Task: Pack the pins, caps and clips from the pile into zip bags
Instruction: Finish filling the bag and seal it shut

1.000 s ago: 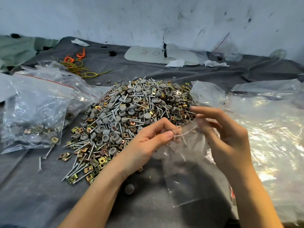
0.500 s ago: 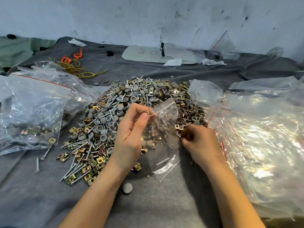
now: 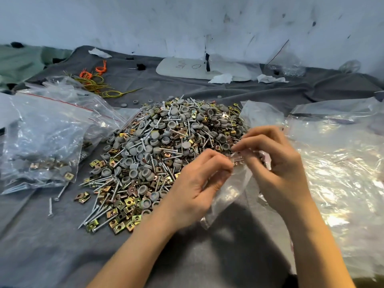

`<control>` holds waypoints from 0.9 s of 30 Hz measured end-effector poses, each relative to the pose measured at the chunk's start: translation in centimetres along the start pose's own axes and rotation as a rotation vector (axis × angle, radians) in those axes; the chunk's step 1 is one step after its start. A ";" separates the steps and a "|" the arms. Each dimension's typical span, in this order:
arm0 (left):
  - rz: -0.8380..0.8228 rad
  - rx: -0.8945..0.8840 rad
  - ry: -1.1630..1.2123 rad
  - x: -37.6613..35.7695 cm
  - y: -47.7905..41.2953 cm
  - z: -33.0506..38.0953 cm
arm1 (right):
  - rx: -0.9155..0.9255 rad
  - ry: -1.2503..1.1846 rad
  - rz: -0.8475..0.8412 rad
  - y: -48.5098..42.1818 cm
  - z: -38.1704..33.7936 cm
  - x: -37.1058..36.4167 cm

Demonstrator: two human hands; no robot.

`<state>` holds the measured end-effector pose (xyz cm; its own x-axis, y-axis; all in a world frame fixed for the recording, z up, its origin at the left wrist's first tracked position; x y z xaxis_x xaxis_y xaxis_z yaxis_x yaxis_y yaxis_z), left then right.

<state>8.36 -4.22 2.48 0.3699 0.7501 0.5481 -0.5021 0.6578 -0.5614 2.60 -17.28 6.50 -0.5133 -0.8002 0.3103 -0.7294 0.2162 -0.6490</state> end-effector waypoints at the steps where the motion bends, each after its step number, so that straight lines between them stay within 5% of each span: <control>1: 0.031 -0.012 -0.006 0.2 -0.1 0.0 | 0.014 0.060 -0.037 0.0 -0.2 -0.5; 8: 0.188 -0.087 -0.022 1.3 0.0 0.3 | 0.003 0.017 0.051 0.1 -0.2 -0.1; 13: 0.582 -0.238 0.022 3.8 1.2 1.1 | -0.142 -0.324 0.062 0.4 1.2 -0.3; 21: 0.742 -0.004 0.258 5.2 1.3 -0.4 | -0.578 -0.520 -0.200 1.6 4.3 -3.4; 24: 0.747 0.073 0.305 5.4 1.2 -0.8 | -0.565 -0.409 -0.116 1.6 4.8 -3.1; 27: 0.747 0.101 0.298 5.6 1.2 -1.1 | -0.479 0.111 -0.113 1.4 5.7 -2.2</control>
<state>10.68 0.78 4.19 0.0940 0.9849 -0.1454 -0.7619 -0.0228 -0.6472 5.32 -18.40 0.96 -0.4453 -0.7748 0.4488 -0.8954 0.3852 -0.2234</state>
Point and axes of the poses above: each hand's wrist, its own y-axis away from the middle knuckle, its own x-axis out of the back of the hand, z = x × y, the point moved 5 cm from there along -y, towards the middle knuckle, and after that the axes turned 9 degrees about -y, right-handed, at the moved point
